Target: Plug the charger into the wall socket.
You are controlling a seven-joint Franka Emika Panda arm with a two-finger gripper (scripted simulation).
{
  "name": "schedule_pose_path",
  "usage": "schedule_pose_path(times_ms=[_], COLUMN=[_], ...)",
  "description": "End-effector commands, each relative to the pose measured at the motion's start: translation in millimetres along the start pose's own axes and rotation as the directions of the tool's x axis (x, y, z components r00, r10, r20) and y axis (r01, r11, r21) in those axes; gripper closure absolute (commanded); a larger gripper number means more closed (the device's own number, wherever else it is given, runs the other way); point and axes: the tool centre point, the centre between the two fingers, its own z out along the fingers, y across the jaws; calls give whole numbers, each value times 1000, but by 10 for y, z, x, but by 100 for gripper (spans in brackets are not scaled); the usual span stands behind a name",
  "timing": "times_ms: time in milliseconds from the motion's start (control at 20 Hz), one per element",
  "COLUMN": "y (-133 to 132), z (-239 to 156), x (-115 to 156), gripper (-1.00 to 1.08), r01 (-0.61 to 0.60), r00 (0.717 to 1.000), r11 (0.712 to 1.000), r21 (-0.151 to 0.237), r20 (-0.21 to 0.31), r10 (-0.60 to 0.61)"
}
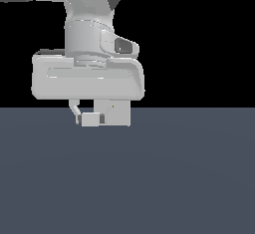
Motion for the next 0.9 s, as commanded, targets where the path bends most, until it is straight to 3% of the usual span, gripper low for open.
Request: schedule_pose_path(times_ms=[0,400,850], y=[21,86,124], z=[-54,-173,-223], x=[50,157,199], gripper=[108,108,108], r01=[-67,-218,-283], r00=[998,976,959], r11=[998,976,959], r21=[-7,-22,-29], r20=[0,-1,-2], r10=[67,218,283])
